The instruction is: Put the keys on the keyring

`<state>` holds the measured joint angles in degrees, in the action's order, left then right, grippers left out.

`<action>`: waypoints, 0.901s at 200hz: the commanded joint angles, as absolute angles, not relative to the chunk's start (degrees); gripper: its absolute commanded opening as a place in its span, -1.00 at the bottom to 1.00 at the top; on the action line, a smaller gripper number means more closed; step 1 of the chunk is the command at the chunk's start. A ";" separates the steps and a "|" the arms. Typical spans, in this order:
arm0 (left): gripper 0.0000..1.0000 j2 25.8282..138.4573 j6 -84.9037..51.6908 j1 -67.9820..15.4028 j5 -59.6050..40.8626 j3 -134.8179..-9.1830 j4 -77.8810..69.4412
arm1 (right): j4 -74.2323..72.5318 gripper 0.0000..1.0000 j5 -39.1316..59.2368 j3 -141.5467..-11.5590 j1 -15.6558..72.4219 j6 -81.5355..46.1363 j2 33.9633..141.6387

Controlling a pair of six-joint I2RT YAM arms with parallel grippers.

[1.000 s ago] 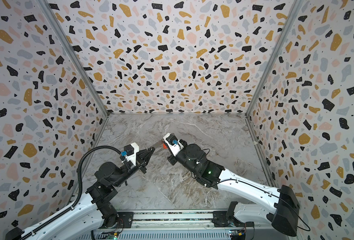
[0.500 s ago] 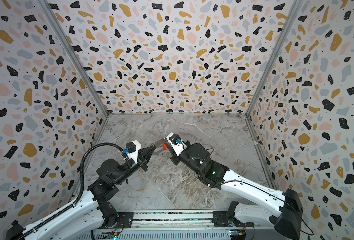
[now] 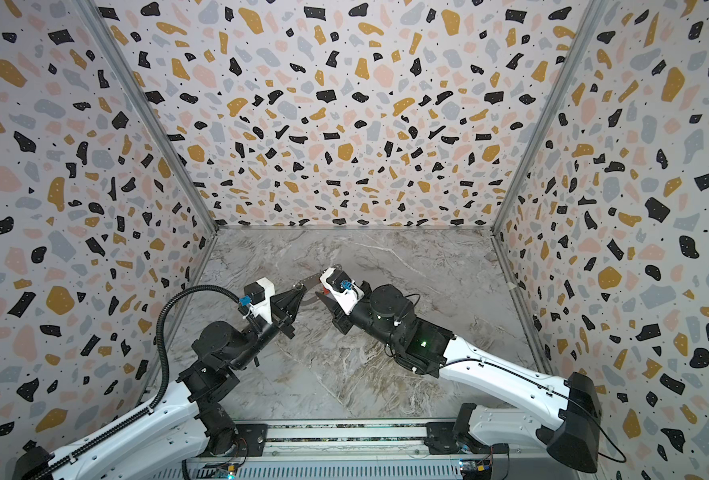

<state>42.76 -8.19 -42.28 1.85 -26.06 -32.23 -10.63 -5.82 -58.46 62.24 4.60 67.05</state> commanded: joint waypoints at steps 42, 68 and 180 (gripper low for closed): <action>-1.00 41.79 -8.02 -43.55 3.82 -24.46 -39.94 | -11.46 -0.28 -9.22 -67.17 65.93 7.00 73.56; -1.00 40.97 -7.65 -43.93 4.37 -23.41 -41.47 | -10.69 -0.29 -10.89 -69.23 66.43 7.12 75.78; -1.00 39.56 -6.68 -44.16 5.36 -22.50 -42.80 | -8.95 -0.55 -17.92 -70.14 66.98 8.52 77.61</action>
